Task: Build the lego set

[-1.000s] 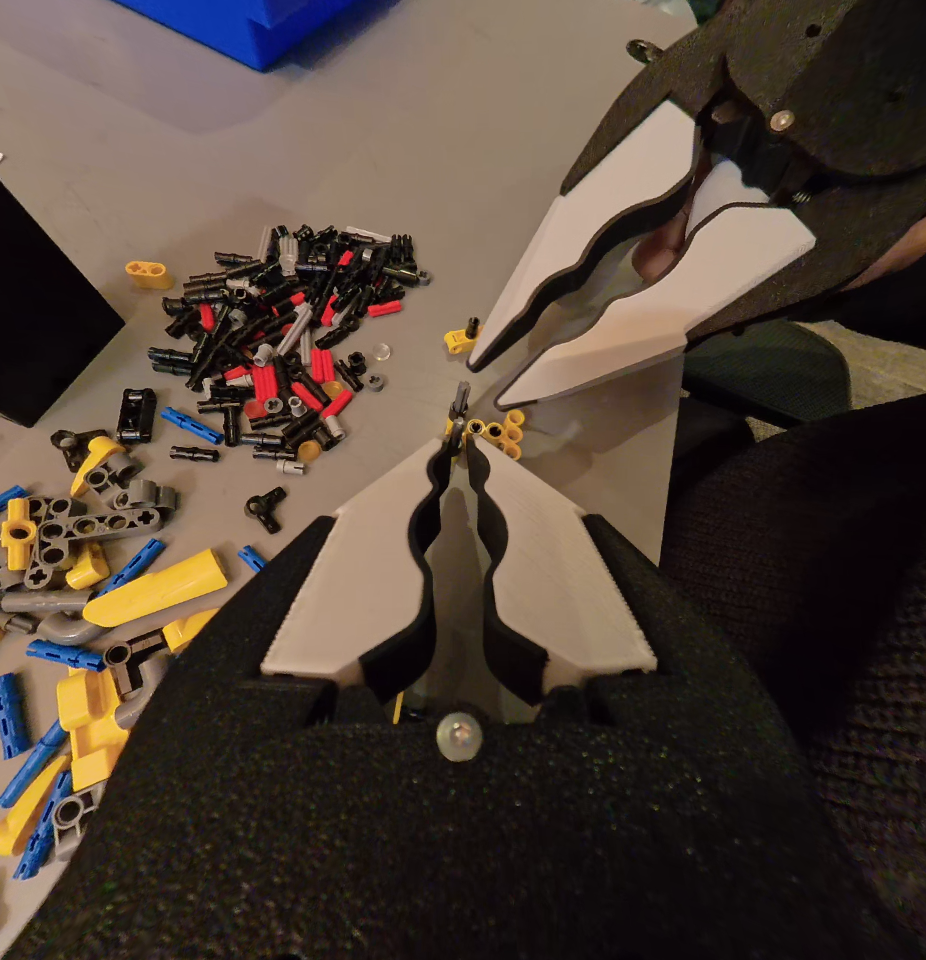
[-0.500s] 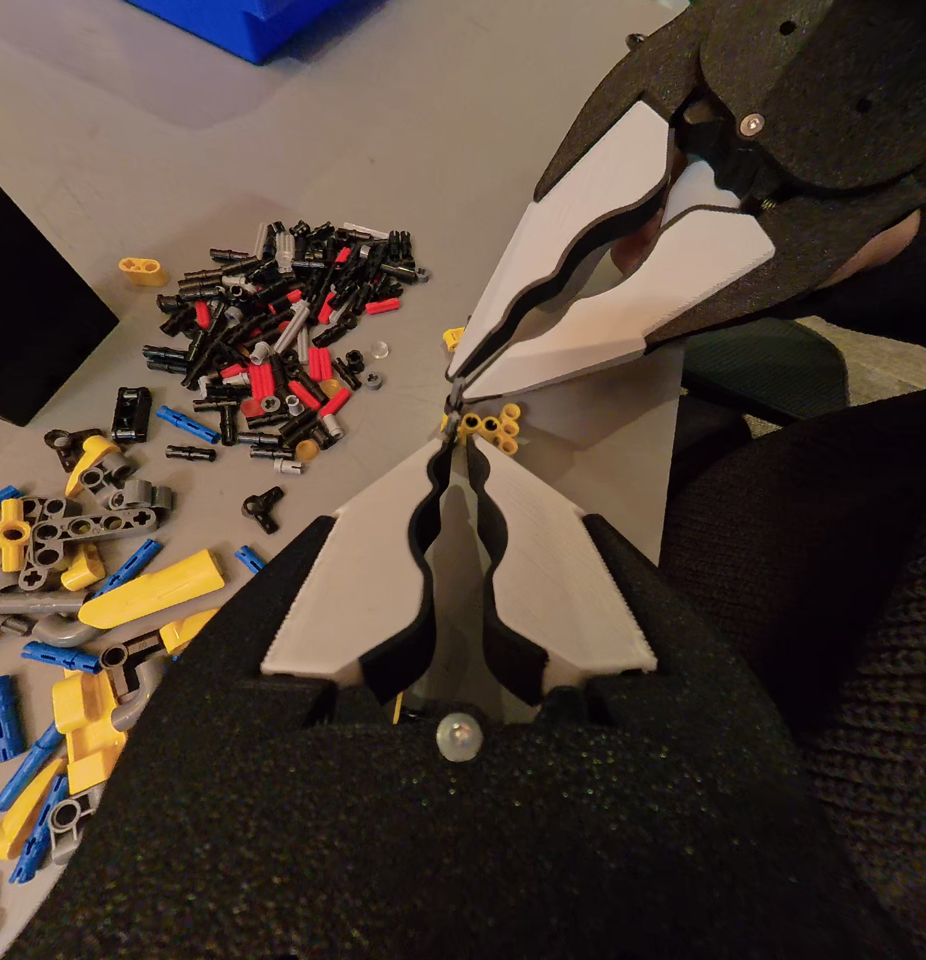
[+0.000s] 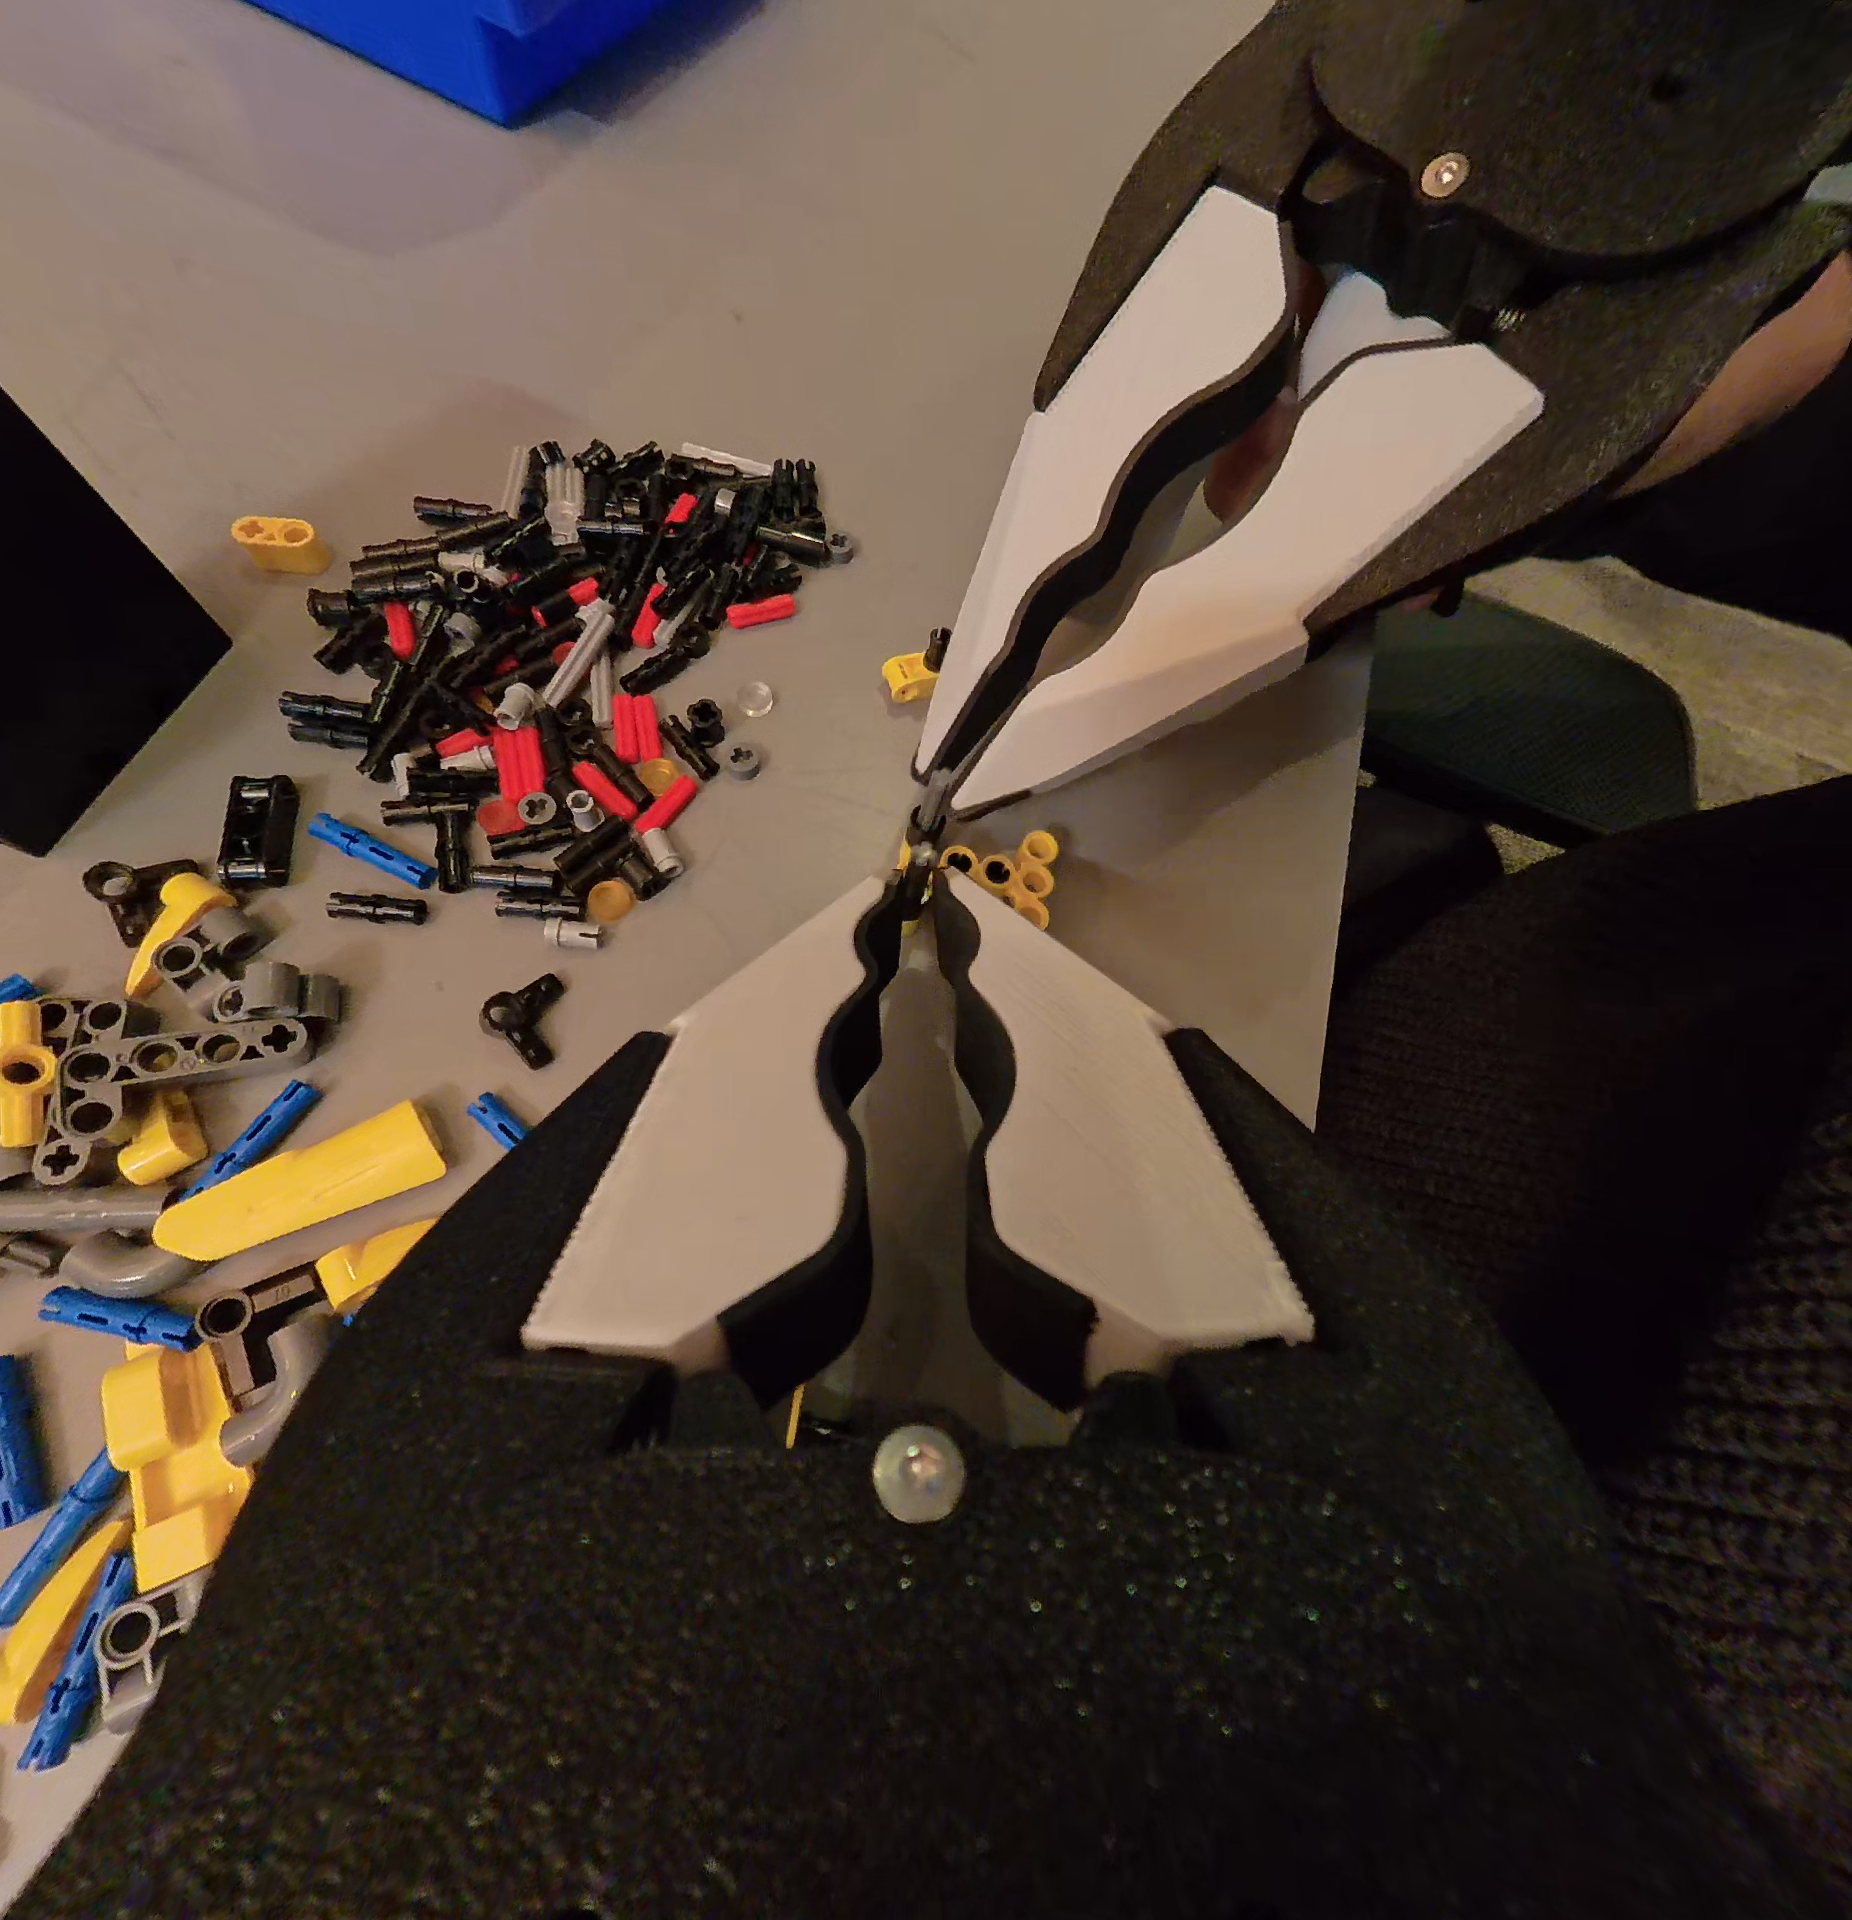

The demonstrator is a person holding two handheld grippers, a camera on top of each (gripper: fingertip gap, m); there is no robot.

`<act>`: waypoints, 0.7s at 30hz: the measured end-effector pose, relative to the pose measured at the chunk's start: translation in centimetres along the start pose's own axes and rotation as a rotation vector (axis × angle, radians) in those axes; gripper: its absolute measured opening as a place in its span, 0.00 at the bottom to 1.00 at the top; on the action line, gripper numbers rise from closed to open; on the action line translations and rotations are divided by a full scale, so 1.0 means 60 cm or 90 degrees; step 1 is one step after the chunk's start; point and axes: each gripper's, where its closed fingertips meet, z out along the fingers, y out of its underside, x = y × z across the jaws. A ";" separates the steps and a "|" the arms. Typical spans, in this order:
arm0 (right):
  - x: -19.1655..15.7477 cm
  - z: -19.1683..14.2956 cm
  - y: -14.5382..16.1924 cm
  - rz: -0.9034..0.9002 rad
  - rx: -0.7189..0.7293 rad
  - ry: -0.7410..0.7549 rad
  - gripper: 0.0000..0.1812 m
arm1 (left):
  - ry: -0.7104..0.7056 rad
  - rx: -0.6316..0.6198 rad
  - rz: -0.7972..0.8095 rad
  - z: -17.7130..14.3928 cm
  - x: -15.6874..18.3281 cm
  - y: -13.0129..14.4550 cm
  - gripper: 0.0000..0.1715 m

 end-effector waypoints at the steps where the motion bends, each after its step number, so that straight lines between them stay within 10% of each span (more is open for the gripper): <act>1: 0.000 -0.001 0.000 0.003 -0.001 -0.006 0.03 | 0.000 0.000 0.000 0.000 0.000 0.000 0.03; 21: 0.008 -0.014 0.002 -0.061 -0.019 0.015 0.09 | 0.002 -0.002 0.002 0.000 0.001 0.001 0.03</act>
